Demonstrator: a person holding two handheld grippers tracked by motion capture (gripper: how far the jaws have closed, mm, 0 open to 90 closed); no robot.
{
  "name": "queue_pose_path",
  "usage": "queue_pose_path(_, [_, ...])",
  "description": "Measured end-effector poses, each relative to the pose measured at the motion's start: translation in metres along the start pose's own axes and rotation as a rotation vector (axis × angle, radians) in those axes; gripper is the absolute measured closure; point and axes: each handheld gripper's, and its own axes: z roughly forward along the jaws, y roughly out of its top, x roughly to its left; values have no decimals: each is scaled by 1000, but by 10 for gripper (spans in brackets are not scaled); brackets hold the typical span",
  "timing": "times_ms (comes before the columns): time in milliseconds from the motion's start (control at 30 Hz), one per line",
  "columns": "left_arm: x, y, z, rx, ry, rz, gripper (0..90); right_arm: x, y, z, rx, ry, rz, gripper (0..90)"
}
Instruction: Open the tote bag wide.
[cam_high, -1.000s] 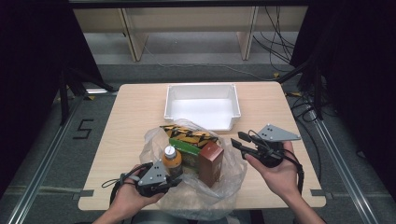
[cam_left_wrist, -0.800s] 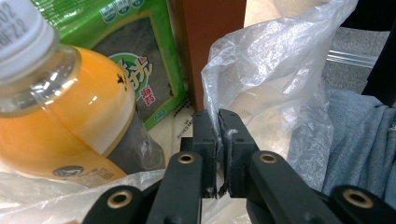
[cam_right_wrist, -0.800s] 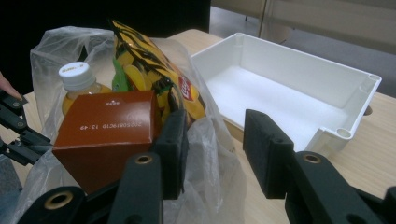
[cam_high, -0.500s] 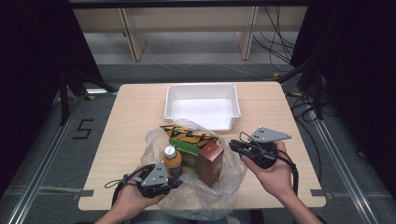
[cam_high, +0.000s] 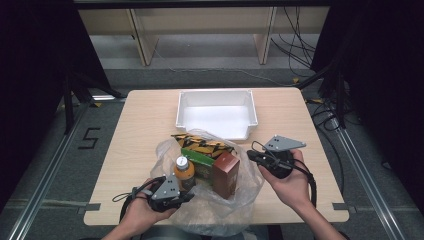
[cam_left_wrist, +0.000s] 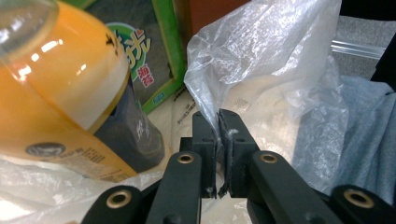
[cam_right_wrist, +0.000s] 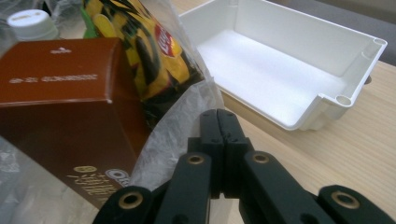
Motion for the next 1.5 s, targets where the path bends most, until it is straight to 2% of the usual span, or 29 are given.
queue_pose_path(67, [0, -2, 1, 11, 1, 2, 847, 0, -2, 5, 6, -8, 16, 900])
queue_pose_path(100, [1, -2, 2, 15, 5, 3, 845, -3, -3, 7, 17, -3, -1, 900])
queue_pose_path(133, [2, -2, 2, 27, 0, 14, 843, -4, -4, 9, 23, -7, 5, 900])
queue_pose_path(200, [0, -4, 4, 13, 10, -6, 838, -7, -7, 15, 27, -16, 11, 900])
queue_pose_path(267, [1, -4, 4, 30, 2, 9, 833, -11, -10, 20, 41, -15, 16, 900])
queue_pose_path(333, [0, -4, 6, 17, 5, -3, 829, -13, -13, 25, 53, -17, 27, 900])
queue_pose_path(367, [0, -4, 6, 37, 1, 11, 828, -14, -15, 28, 56, -18, 32, 900])
queue_pose_path(400, [-1, -5, 8, 27, 10, 5, 828, -15, -17, 30, 56, -23, 31, 900])
queue_pose_path(500, [1, -5, 9, 50, 6, 20, 825, -20, -21, 36, 85, -18, 43, 900])
queue_pose_path(567, [0, -5, 10, 39, 6, 12, 822, -22, -23, 39, 89, -28, 51, 900])
queue_pose_path(600, [0, -5, 10, 39, 6, 12, 820, -24, -25, 41, 91, -32, 34, 900])
queue_pose_path(633, [-1, -6, 11, 33, 7, -4, 818, -23, -26, 42, 111, -29, 50, 900])
queue_pose_path(667, [1, -6, 11, 47, 10, 10, 815, -24, -27, 44, 118, -28, 55, 900])
queue_pose_path(700, [1, -6, 11, 53, 7, 7, 811, -26, -30, 47, 113, -37, 37, 900])
queue_pose_path(833, [0, -6, 10, 43, -2, -4, 784, -29, -35, 53, 168, -37, 56, 900])
queue_pose_path(867, [-1, -6, 12, 20, 4, -22, 774, -31, -37, 55, 164, -32, 45, 900])
queue_pose_path(1000, [-2, -3, 5, 11, -3, -29, 702, -33, -39, 56, 203, -37, 77, 900])
queue_pose_path(1067, [-4, 0, -1, -6, -2, -27, 652, -36, -40, 56, 181, -36, 63, 900])
queue_pose_path(1100, [-6, 2, -5, -14, -1, -30, 614, -35, -38, 52, 181, -32, 75, 900])
queue_pose_path(1167, [-8, 6, -15, -28, 8, -24, 551, -34, -34, 47, 140, -38, 65, 862])
queue_pose_path(1200, [-8, 7, -20, -46, 3, -32, 526, -34, -31, 43, 123, -39, 60, 839])
queue_pose_path(1233, [-9, 8, -26, -60, 16, -35, 503, -33, -28, 39, 108, -40, 69, 817])
queue_pose_path(1267, [-10, 9, -32, -71, 21, -39, 484, -33, -25, 34, 89, -48, 58, 795])
queue_pose_path(1333, [-10, 10, -44, -109, 27, -62, 464, -32, -18, 25, 57, -56, 60, 763])
queue_pose_path(1367, [-9, 11, -50, -126, 35, -55, 459, -29, -15, 21, 47, -56, 76, 746])
queue_pose_path(1400, [-9, 11, -57, -135, 38, -73, 455, -30, -12, 17, 30, -58, 58, 739])
queue_pose_path(1433, [-8, 12, -62, -156, 45, -73, 453, -30, -10, 15, 17, -59, 40, 731])
queue_pose_path(1467, [-6, 13, -69, -170, 54, -66, 453, -28, -8, 13, 11, -61, 44, 722])
queue_pose_path(1500, [-5, 14, -75, -188, 64, -88, 454, -28, -6, 11, 8, -53, 33, 714])
